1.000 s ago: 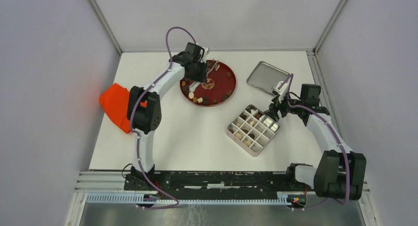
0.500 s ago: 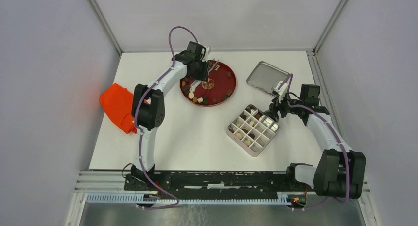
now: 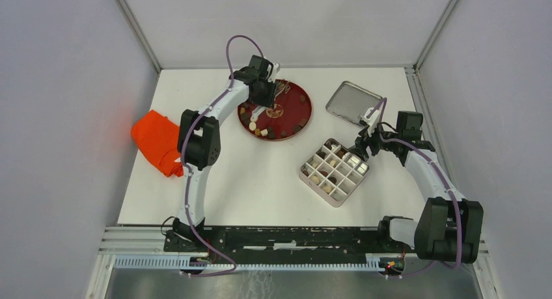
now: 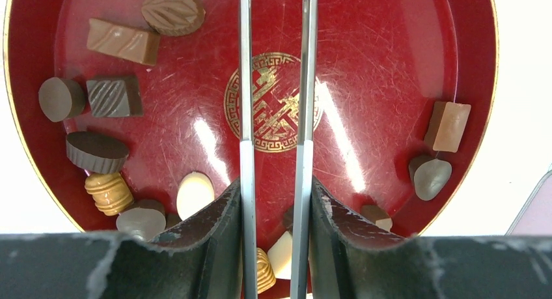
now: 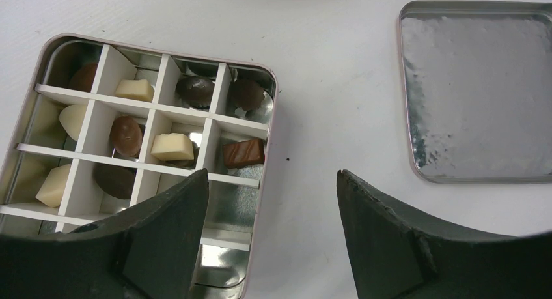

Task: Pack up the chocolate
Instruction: Pick up the fake chocolate from the plate.

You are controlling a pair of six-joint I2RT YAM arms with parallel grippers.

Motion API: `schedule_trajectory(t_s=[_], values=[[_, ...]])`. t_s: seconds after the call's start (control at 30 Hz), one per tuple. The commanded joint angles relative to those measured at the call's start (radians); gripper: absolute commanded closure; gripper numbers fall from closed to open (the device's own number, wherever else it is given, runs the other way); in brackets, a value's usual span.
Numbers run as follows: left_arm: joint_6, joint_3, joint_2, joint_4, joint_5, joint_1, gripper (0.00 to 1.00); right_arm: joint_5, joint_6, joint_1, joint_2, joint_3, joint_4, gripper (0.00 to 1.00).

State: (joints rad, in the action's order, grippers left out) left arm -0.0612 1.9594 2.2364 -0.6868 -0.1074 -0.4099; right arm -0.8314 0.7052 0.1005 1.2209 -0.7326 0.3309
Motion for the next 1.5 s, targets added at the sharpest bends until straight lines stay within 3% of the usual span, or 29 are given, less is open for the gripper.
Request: schedule_trajectory(t_s=[0.0,0.57,0.67,0.8,0.83,1.47], values=[[0.047,0.075,0.024,0.006,0.006,0.004,0.59,-0.018,0.014,0.004,0.002,-0.031,-0.001,0.22],[0.050,0.130,0.087,-0.030,0.015,0.001,0.61,-0.014,0.014,0.004,0.008,-0.033,-0.003,0.22],[0.050,0.131,0.086,-0.045,0.018,0.001,0.72,-0.012,0.017,0.004,0.004,-0.033,0.000,0.22],[0.047,0.119,0.065,-0.051,0.015,0.001,0.97,-0.011,0.017,0.004,0.000,-0.034,0.000,0.22],[0.043,0.112,0.054,-0.051,0.015,0.002,0.98,-0.011,0.017,0.004,0.000,-0.034,0.001,0.22],[-0.038,-0.120,-0.138,0.074,-0.026,0.003,0.98,-0.011,0.014,0.007,0.005,-0.033,-0.002,0.22]])
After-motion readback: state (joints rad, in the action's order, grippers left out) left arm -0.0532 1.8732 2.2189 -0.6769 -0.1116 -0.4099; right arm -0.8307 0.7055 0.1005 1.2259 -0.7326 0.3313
